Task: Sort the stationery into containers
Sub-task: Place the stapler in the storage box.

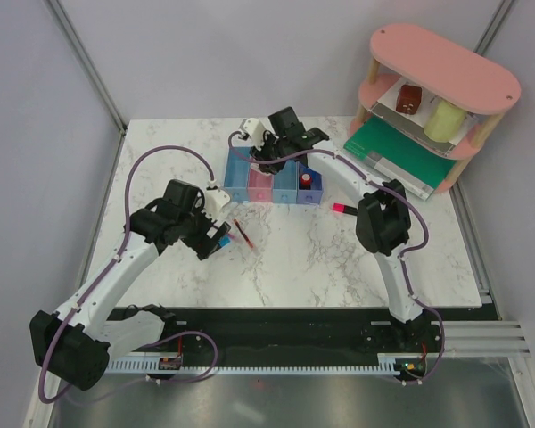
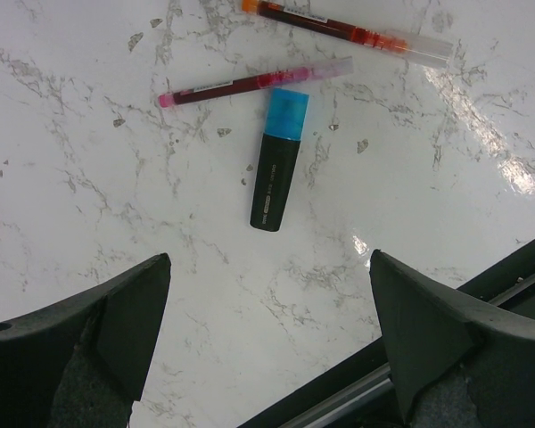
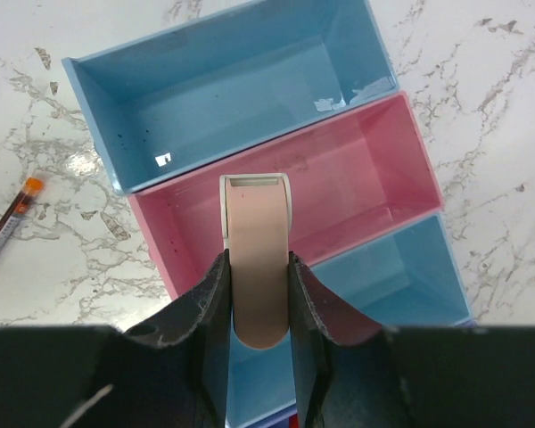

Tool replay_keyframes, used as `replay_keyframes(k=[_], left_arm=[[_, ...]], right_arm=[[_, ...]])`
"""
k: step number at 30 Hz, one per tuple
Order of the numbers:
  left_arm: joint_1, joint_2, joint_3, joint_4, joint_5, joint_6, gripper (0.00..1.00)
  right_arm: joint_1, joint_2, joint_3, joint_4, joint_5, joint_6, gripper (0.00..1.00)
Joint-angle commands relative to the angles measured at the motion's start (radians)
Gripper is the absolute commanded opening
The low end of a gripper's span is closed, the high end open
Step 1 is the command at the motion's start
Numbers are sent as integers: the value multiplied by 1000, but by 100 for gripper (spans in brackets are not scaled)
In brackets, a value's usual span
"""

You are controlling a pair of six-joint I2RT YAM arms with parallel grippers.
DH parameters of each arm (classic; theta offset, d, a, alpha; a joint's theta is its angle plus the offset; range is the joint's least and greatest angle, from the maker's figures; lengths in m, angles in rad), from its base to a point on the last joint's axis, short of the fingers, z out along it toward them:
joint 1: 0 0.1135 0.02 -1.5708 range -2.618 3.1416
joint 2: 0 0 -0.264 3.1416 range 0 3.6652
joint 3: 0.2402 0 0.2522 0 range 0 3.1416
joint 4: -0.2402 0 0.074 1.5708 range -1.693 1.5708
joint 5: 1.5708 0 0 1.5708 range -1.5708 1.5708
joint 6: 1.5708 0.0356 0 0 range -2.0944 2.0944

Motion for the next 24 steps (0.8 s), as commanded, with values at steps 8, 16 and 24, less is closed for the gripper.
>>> replay_keyframes(k=[8, 16, 24], left_arm=[[6, -5, 45, -10, 23, 36, 100], [6, -21, 43, -10, 32, 36, 100], [7, -36, 34, -10, 34, 42, 100]], right_arm=[[25, 42, -9, 73, 27, -5, 16], [28, 84, 3, 75, 68, -25, 16], [33, 132, 29, 93, 94, -28, 17]])
